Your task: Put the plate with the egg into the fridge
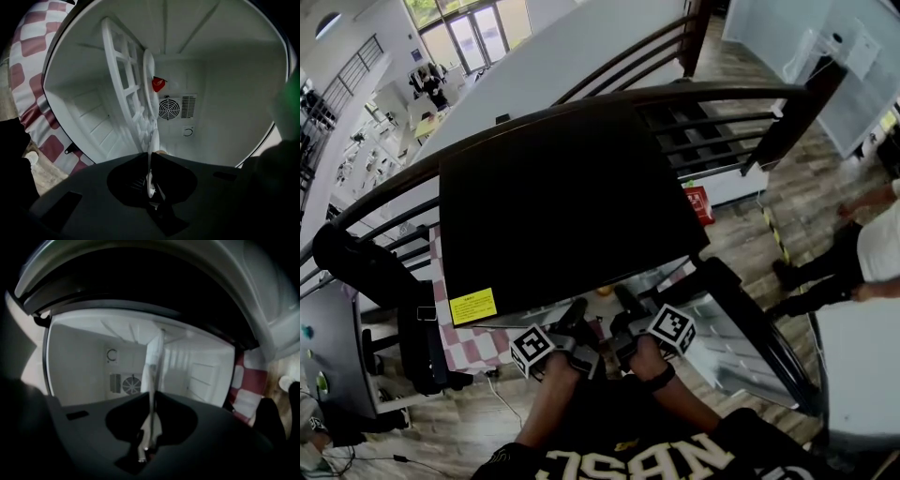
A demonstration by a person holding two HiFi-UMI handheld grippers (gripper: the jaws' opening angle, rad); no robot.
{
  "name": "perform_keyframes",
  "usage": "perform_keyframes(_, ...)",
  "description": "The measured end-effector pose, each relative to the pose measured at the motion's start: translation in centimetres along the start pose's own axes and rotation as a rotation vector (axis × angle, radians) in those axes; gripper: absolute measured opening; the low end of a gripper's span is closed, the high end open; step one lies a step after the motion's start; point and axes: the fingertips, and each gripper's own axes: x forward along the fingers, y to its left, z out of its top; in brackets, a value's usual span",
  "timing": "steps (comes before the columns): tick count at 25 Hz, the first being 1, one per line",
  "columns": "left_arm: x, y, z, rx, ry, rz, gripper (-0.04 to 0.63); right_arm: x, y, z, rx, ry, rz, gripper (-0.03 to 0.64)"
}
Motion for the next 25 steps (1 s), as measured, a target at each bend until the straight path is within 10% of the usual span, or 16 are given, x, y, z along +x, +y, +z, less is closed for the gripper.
perform_keyframes(19, 0.5, -0.2, -0.1, 0.001, -0.034, 0.004, 0.037, 0.1, 0.2, 0.3, -0.090, 0.058, -0.003, 0.042)
perform_keyframes(25, 0.2, -0.8, -0.7, -0.022, -0.039, -0.034, 0.084, -0.3, 0.7, 0.5, -0.141, 0.086, 0.022, 0.180)
